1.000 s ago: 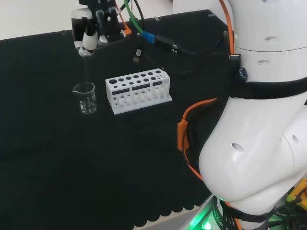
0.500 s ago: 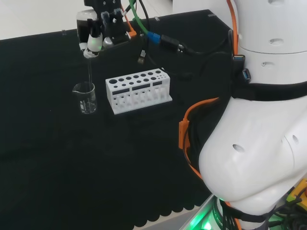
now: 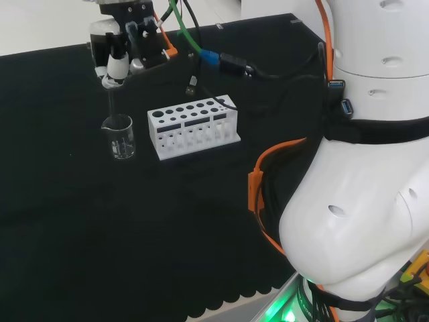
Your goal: Stir in the beaker to the left of the white test tube rack with the glass rod.
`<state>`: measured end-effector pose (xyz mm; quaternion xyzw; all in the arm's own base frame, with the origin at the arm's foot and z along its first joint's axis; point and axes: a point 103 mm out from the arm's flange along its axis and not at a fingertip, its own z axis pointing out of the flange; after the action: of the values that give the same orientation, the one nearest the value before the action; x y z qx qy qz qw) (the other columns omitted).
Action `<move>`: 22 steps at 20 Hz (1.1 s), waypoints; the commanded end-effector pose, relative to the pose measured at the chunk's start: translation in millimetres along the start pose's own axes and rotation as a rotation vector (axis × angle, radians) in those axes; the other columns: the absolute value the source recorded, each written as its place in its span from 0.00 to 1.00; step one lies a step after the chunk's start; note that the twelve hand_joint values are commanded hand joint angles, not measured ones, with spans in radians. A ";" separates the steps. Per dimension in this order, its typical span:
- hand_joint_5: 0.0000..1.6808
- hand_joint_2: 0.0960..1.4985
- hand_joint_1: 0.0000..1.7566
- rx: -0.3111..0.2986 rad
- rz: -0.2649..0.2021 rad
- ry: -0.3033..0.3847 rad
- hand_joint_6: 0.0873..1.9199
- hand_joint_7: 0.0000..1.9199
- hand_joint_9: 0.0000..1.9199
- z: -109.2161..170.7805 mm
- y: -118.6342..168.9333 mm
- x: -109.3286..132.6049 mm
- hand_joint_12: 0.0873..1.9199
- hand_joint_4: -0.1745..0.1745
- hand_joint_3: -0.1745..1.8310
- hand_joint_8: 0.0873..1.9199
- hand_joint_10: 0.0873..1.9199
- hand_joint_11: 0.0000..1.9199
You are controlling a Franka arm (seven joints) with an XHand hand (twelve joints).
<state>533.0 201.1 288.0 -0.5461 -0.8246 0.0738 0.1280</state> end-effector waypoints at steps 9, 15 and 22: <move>0.79 0.32 0.76 0.018 0.010 0.008 0.27 0.73 0.93 -5.8 23.3 -15.1 0.21 0.00 0.48 0.25 0.11 0.86; 0.79 0.32 0.76 -0.002 0.034 0.006 0.27 0.73 0.93 -4.7 24.7 -32.0 0.21 0.00 0.48 0.25 0.11 0.86; 0.79 0.32 0.76 -0.008 0.041 0.006 0.27 0.73 0.93 -11.8 22.2 -38.0 0.21 0.00 0.48 0.25 0.11 0.86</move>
<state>570.6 185.3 293.0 -0.5586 -0.8178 0.0640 0.1230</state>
